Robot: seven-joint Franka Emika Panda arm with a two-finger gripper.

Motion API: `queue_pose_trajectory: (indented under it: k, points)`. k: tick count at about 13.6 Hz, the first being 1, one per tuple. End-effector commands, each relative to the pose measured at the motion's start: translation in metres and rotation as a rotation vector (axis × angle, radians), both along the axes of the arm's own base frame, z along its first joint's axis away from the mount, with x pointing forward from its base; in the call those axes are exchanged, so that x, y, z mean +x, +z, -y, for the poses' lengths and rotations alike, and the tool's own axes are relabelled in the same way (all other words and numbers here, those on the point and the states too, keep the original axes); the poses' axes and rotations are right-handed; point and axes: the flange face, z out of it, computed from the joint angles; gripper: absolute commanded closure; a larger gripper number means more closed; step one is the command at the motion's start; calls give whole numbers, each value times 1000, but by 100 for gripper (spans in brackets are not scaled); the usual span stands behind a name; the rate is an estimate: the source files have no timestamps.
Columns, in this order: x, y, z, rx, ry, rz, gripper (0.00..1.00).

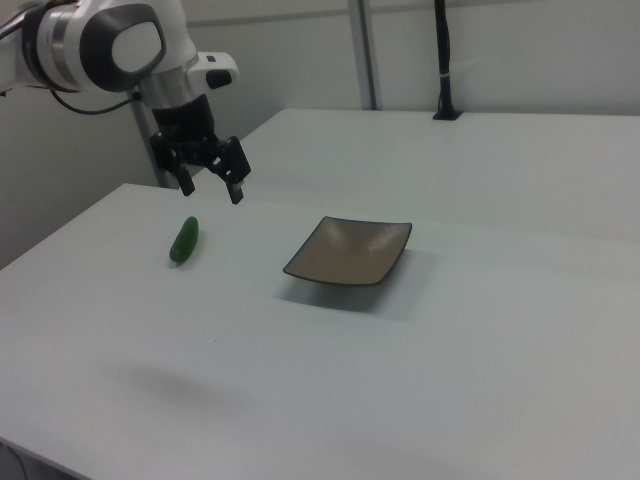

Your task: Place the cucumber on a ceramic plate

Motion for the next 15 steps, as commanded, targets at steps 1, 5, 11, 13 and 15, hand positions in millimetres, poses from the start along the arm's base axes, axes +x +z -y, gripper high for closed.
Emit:
queue_pose_trajectory:
  k: [1, 5, 11, 13, 15]
  points:
    - [4, -19, -20, 18, 52, -12, 0]
    - [13, -31, -45, 31, 79, -8, 0]
    - [55, -37, -114, 77, 47, 132, 0]
    - [63, -46, -133, 97, 24, 172, 0]
    - [68, -56, -173, 119, 48, 220, 0]
